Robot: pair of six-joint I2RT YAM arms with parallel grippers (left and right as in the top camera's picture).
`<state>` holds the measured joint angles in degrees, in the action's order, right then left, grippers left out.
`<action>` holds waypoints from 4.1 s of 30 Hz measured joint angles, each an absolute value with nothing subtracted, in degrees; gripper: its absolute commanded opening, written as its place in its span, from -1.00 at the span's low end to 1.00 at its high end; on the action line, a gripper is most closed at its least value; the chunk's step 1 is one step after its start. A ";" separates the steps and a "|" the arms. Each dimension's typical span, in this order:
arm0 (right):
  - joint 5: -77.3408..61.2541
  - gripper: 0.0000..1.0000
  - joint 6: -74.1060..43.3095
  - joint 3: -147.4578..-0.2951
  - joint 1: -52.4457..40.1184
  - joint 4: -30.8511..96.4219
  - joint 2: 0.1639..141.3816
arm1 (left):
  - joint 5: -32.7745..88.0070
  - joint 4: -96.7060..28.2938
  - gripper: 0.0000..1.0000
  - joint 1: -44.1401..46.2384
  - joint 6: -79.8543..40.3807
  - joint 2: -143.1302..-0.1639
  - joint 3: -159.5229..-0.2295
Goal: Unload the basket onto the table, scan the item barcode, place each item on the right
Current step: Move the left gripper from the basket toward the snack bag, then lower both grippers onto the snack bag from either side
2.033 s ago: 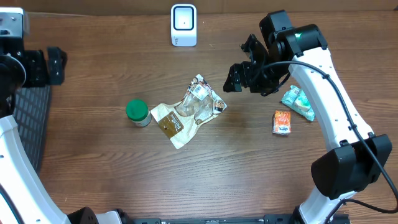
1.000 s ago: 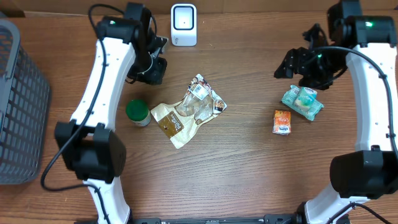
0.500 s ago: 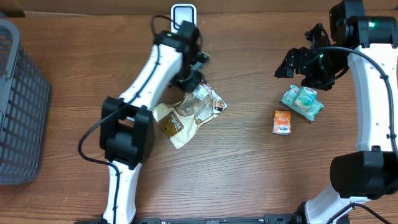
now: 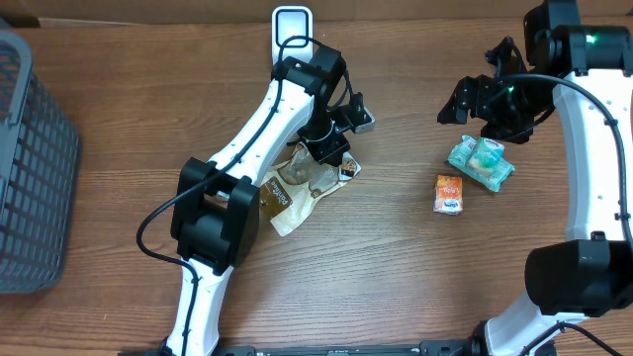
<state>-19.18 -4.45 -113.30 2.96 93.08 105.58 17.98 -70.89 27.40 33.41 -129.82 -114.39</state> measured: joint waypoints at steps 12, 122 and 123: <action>-19.09 0.63 -4.45 -113.30 2.96 93.06 105.60 | 19.51 -63.05 -0.91 27.40 37.45 -129.84 -107.24; -31.57 0.86 -5.82 -82.85 -12.84 59.72 105.58 | 22.81 -40.16 -0.92 15.33 -23.46 -110.72 -72.12; -31.55 0.86 -5.82 -82.85 -12.84 59.57 105.58 | 23.24 -40.14 -0.91 15.33 -23.44 -110.72 -72.16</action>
<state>-31.55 -5.82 -82.85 -12.84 59.57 105.58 23.24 -40.14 15.33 -23.44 -110.72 -72.16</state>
